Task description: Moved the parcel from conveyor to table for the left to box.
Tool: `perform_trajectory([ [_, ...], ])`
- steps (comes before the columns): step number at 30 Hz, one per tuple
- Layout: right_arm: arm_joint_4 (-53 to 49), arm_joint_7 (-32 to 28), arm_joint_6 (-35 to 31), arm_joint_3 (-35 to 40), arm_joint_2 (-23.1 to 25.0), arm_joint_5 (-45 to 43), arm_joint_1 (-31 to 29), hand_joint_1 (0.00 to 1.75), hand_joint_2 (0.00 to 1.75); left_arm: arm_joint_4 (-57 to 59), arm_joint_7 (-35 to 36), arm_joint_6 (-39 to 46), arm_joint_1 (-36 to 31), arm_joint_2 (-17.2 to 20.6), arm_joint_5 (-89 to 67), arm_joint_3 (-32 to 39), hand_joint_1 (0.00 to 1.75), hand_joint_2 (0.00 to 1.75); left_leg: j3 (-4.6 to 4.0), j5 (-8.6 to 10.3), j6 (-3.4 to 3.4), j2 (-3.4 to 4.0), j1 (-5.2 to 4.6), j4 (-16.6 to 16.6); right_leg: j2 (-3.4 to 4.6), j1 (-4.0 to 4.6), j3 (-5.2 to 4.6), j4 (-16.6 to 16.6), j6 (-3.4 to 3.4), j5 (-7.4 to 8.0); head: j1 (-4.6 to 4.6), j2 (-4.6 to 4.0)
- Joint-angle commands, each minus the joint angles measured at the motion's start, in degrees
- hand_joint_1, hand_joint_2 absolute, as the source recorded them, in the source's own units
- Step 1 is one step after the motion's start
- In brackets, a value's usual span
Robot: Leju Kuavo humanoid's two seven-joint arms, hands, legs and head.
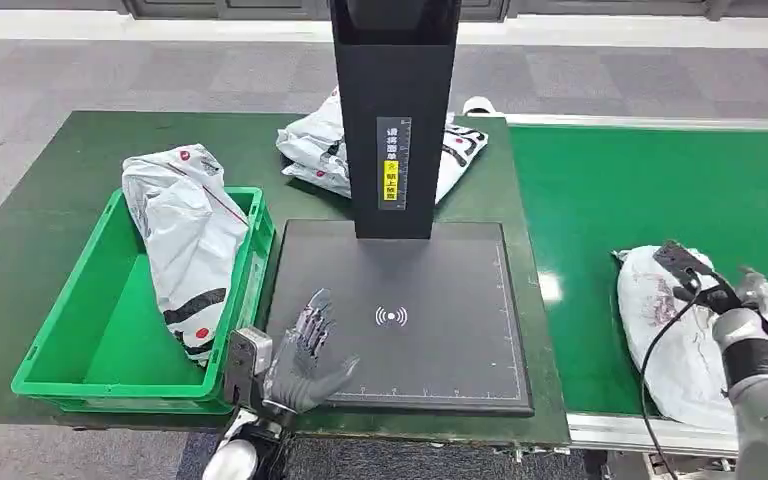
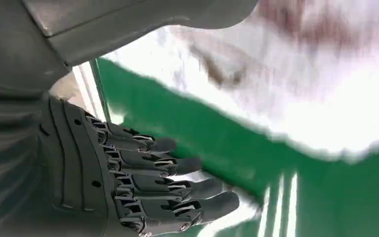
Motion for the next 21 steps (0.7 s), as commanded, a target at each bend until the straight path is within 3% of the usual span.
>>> perform_trajectory([
  [1,4.19,-8.22,16.31,14.12,-0.45,2.48,-1.72,0.00,1.75,8.43,-0.88,-0.82,-4.51,0.68,1.06,0.72,0.00,1.75,0.18,0.03,-0.07,0.19,0.06,-0.12,0.07,0.08,0.16,-0.16,-0.10,0.08,-0.02,-0.02],
  [7,1.18,-20.81,24.41,23.46,-3.53,0.80,0.87,0.00,1.75,8.05,-1.15,-0.98,-3.84,0.66,1.18,1.27,0.00,1.75,0.17,0.02,-0.05,0.05,0.02,-0.09,-0.04,0.03,0.15,-0.12,-0.06,0.00,-0.02,-0.02],
  [11,-1.92,-25.10,26.78,28.80,-5.17,-2.09,3.72,0.00,1.75,7.68,-1.15,-0.95,-3.32,0.90,1.18,1.34,0.00,1.75,0.26,0.01,-0.08,0.07,0.08,-0.14,-0.06,0.10,0.27,-0.22,-0.11,0.01,-0.02,0.00],
  [14,-5.05,-25.40,27.30,34.09,-6.38,-3.79,6.65,0.00,1.75,7.67,-1.13,-0.85,-2.93,0.96,1.24,1.54,0.00,1.75,0.23,0.02,-0.06,0.05,0.05,-0.14,-0.07,0.07,0.23,-0.18,-0.10,0.01,-0.02,0.00],
  [17,-5.30,-25.24,27.05,34.23,-6.45,-4.18,7.07,0.00,1.75,7.75,-1.13,-0.85,-2.93,0.95,1.24,1.53,0.00,1.75,0.57,0.05,-0.13,0.31,0.19,-0.44,0.00,0.24,0.60,-0.62,-0.23,0.16,0.00,0.00],
  [18,-5.55,-24.91,27.24,34.63,-6.49,-4.77,6.99,0.00,1.75,7.85,-1.13,-0.85,-3.01,0.90,1.24,1.54,0.00,1.75,0.21,0.01,-0.06,0.11,0.08,-0.13,-0.03,0.10,0.22,-0.19,-0.10,0.03,-0.02,0.00],
  [21,-6.70,-22.74,26.89,38.47,-7.44,-6.50,9.14,0.03,1.75,7.94,-1.09,-0.76,-2.74,0.73,1.77,1.78,0.00,1.75,0.21,0.01,-0.06,0.07,0.09,-0.11,-0.09,0.11,0.23,-0.18,-0.10,0.02,0.00,0.00],
])
